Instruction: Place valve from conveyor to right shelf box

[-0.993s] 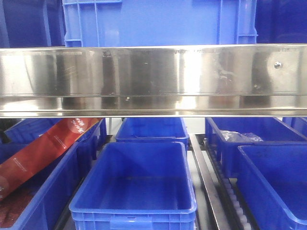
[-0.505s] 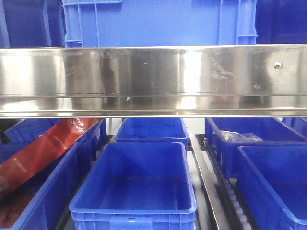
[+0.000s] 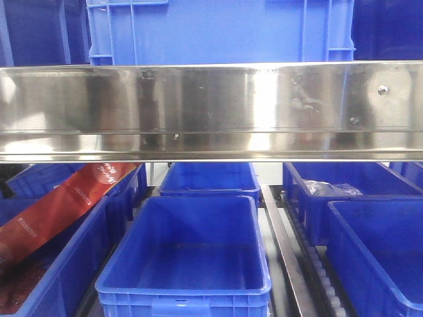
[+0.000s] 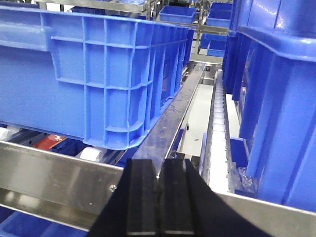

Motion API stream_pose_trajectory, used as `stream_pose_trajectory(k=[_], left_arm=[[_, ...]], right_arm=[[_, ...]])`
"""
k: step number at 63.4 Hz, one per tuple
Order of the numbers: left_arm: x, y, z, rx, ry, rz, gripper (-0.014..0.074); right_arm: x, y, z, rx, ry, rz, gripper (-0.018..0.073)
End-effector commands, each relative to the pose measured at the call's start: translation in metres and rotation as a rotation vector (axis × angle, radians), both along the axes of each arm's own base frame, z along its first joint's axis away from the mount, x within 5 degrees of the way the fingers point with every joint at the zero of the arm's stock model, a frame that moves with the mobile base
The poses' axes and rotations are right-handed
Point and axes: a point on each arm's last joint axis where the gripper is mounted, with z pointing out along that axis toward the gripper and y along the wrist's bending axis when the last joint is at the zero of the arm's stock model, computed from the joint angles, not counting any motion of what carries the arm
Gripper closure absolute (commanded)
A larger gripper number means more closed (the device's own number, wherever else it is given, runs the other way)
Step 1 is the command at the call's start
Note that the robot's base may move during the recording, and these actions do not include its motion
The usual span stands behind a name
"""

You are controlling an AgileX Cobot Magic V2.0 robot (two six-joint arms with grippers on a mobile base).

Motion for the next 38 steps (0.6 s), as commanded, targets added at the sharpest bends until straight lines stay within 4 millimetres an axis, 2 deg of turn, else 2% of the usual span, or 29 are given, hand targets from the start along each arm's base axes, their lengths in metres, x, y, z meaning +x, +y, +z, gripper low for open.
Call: stream_pose_trajectory(k=[1, 29, 38], left_arm=[[-0.0009, 0.0008, 0.0021, -0.016, -0.026, 0.009, 0.0708], [-0.0009, 0.0008, 0.0021, -0.014, -0.026, 0.009, 0.0708], [-0.0028, 0.0024, 0.0021, 0.096, -0.034, 0.024, 0.0708]], right_arm=[[-0.0006, -0.0012, 0.0031, 0.001, -0.035, -0.010, 0.0715], [-0.0006, -0.0012, 0.0031, 0.001, -0.035, -0.010, 0.0715], [-0.0006, -0.0012, 0.0031, 0.001, -0.035, -0.010, 0.0715]])
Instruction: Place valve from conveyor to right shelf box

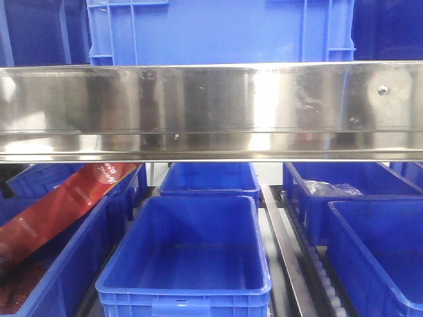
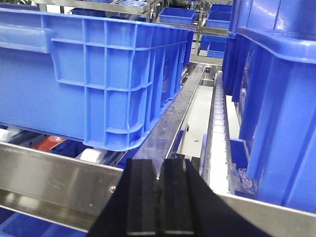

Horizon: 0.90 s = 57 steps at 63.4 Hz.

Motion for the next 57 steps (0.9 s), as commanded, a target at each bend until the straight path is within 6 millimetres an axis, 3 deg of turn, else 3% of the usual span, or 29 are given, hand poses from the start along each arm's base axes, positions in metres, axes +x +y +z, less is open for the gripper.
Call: stream_pose_trajectory(k=[1, 14, 35, 57], left_arm=[[-0.003, 0.002, 0.002, 0.036, -0.024, 0.022, 0.0708], [-0.018, 0.011, -0.008, 0.030, -0.047, 0.141, 0.0708], [-0.030, 0.012, -0.076, 0.030, -0.017, 0.174, 0.0708], [-0.030, 0.010, -0.072, 0.041, -0.062, 0.143, 0.0708]], right_arm=[[-0.001, -0.001, 0.003, 0.000, -0.031, -0.009, 0.0715], [-0.001, -0.001, 0.003, 0.000, -0.031, -0.009, 0.0715], [-0.001, -0.001, 0.003, 0.000, -0.031, -0.009, 0.0715], [-0.001, -0.001, 0.004, 0.002, -0.041, -0.011, 0.0715]])
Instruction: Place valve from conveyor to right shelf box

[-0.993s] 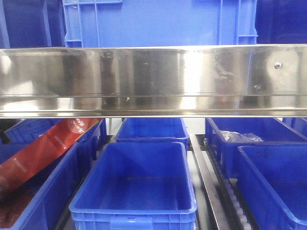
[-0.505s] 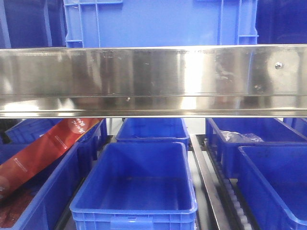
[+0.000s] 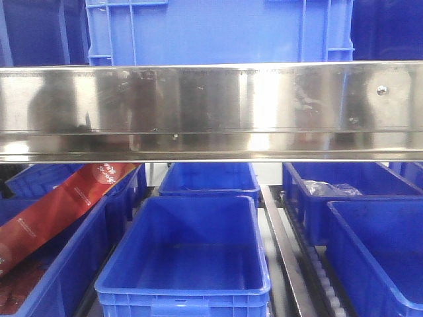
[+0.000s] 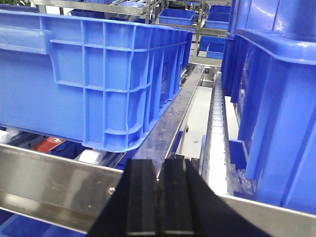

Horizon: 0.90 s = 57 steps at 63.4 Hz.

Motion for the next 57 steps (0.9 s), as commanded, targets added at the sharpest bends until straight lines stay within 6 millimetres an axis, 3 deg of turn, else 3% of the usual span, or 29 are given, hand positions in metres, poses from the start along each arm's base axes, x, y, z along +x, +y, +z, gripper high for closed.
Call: stream_pose_trajectory(k=[1, 44, 57], left_arm=[[-0.001, -0.001, 0.006, 0.000, -0.064, -0.009, 0.0708], [-0.001, -0.001, 0.008, 0.002, -0.085, -0.010, 0.0708], [-0.001, -0.001, 0.008, 0.002, -0.085, -0.010, 0.0708]], right_arm=[[-0.001, -0.001, 0.003, 0.001, -0.037, -0.010, 0.0715], [0.000, -0.001, 0.004, 0.004, -0.047, -0.012, 0.0715], [-0.003, -0.007, -0.008, -0.005, -0.015, -0.060, 0.0715]])
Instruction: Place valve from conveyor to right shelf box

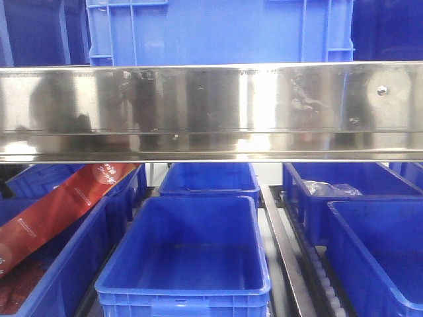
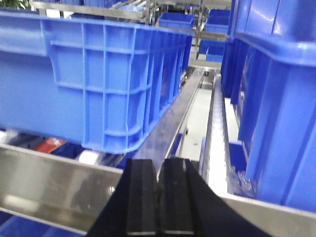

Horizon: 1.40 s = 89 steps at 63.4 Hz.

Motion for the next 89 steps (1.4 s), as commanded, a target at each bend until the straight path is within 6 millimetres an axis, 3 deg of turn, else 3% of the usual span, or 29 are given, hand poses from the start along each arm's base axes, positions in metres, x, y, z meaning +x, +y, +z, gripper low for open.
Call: stream_pose_trajectory(k=[1, 18, 36, 89], left_arm=[[-0.001, 0.000, 0.003, -0.003, -0.034, -0.006, 0.0708], [-0.001, 0.000, 0.003, -0.003, -0.034, -0.006, 0.0708], [-0.001, 0.000, 0.003, -0.003, -0.034, -0.006, 0.0708], [-0.001, 0.000, 0.003, -0.003, -0.034, -0.006, 0.0708]], right_arm=[[-0.003, -0.006, -0.003, -0.006, -0.012, -0.049, 0.0715], [-0.027, -0.024, -0.033, 0.000, -0.060, -0.260, 0.0715], [-0.038, -0.025, -0.085, -0.004, -0.083, -0.279, 0.0715], [-0.038, -0.025, -0.083, 0.020, -0.101, -0.284, 0.0715]])
